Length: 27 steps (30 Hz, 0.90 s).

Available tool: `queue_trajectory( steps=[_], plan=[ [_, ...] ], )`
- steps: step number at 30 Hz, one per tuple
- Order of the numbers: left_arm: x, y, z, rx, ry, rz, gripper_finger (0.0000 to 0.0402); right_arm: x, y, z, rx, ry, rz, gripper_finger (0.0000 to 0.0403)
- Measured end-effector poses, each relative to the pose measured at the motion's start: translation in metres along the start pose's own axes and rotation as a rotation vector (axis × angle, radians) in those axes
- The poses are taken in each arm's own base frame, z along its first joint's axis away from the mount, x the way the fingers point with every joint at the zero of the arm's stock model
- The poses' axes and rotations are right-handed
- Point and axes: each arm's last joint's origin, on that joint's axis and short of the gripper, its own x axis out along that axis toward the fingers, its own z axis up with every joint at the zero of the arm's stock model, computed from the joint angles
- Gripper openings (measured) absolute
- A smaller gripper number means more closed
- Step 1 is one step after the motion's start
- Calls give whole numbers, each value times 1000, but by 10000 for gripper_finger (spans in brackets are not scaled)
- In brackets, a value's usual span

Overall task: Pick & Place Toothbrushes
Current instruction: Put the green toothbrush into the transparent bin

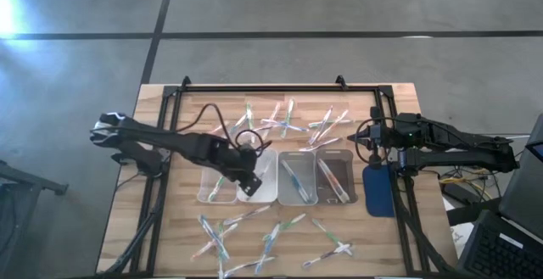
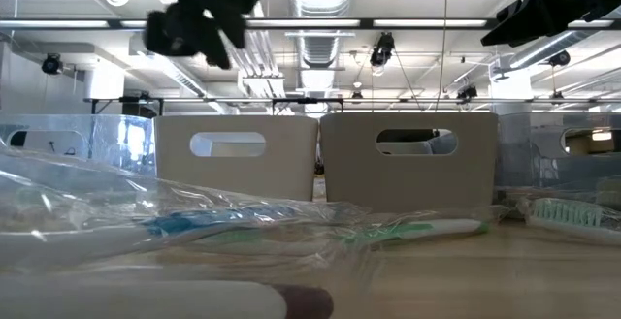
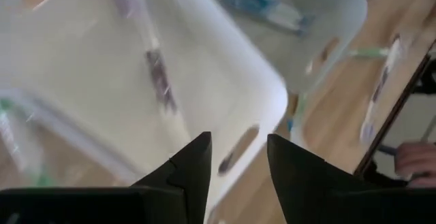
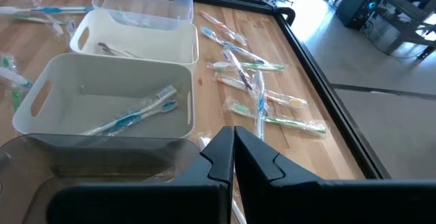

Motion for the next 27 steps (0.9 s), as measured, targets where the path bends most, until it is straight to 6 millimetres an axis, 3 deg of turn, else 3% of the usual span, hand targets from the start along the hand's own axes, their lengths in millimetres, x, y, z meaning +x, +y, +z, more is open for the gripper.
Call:
queue_trajectory(
  steps=[5, 12, 18, 22, 27],
  plan=[
    [-21, 1, -28, -51, 32, 76, 147, 0, 0, 0, 0, 0, 0, 8],
    [-39, -16, -84, -72, 64, 75, 147, 0, 0, 0, 1, 0, 0, 8],
    [-49, -17, -123, -96, -82, 164, 147, 0, 0, 0, 1, -1, 0, 8],
    [-54, -1, -119, -113, -179, 312, 147, 0, 0, 0, 0, -1, 0, 8],
    [-55, 20, -72, -31, -213, 433, 147, 0, 0, 0, 0, -1, 0, 8]
  ],
)
